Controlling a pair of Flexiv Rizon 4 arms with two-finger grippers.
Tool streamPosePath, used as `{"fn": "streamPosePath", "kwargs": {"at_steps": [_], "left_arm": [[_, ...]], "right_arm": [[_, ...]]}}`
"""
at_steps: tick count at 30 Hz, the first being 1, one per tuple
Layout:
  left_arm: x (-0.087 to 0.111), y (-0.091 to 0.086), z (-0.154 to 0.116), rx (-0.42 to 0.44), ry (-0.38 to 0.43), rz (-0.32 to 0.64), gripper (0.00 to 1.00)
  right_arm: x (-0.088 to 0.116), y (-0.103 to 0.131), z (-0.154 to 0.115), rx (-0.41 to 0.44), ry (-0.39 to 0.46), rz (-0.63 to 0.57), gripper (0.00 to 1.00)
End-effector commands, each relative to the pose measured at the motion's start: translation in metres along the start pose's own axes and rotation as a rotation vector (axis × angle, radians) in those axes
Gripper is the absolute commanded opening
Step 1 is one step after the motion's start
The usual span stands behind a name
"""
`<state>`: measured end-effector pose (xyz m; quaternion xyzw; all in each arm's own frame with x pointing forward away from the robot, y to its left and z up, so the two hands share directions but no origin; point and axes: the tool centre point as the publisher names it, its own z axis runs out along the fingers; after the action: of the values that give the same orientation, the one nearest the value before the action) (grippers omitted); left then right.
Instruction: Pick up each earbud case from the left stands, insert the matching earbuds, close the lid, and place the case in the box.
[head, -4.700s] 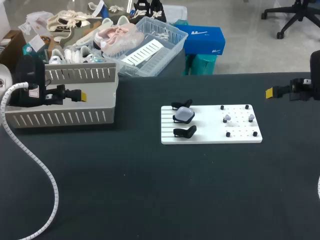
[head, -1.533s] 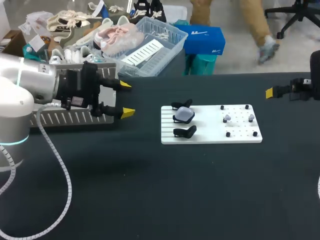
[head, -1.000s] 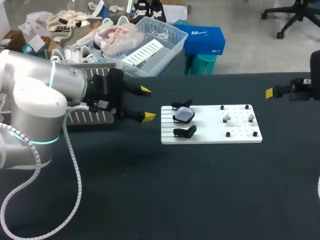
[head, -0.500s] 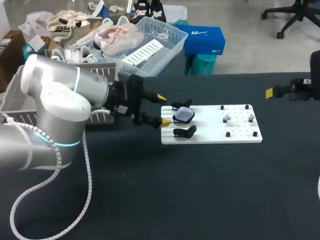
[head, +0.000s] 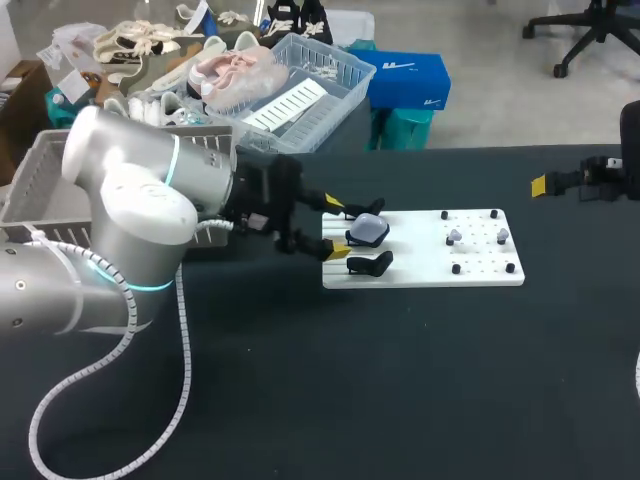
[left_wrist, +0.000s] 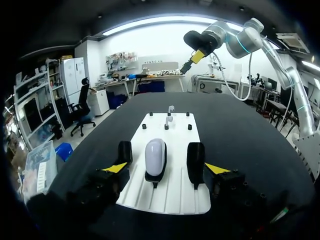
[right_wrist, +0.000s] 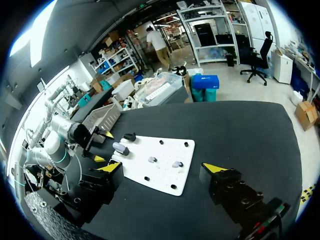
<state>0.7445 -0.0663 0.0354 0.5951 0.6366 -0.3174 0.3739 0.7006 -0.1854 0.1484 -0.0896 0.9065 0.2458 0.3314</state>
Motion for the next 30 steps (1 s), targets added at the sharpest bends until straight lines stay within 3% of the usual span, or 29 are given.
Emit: {"fn": "streamPosePath", "kwargs": {"at_steps": [1, 7, 13, 15, 20, 30], "left_arm": [[0.001, 0.005, 0.008, 0.008, 0.005, 0.007, 1.0], [0.002, 0.014, 0.014, 0.007, 0.017, -0.025, 0.99], [0.003, 0.019, 0.019, 0.019, 0.042, -0.087, 0.93], [0.002, 0.02, 0.021, 0.016, 0.047, -0.088, 0.85], [0.005, 0.02, 0.023, 0.016, 0.061, -0.097, 0.85], [0.004, 0.02, 0.026, 0.017, 0.067, -0.116, 0.58]], "right_arm": [[0.0, 0.0, 0.0, 0.0, 0.0, 0.0, 1.0], [0.0, 0.0, 0.0, 0.0, 0.0, 0.0, 1.0], [0.0, 0.0, 0.0, 0.0, 0.0, 0.0, 1.0], [0.0, 0.0, 0.0, 0.0, 0.0, 0.0, 1.0], [0.0, 0.0, 0.0, 0.0, 0.0, 0.0, 1.0], [0.0, 0.0, 0.0, 0.0, 0.0, 0.0, 1.0]]}}
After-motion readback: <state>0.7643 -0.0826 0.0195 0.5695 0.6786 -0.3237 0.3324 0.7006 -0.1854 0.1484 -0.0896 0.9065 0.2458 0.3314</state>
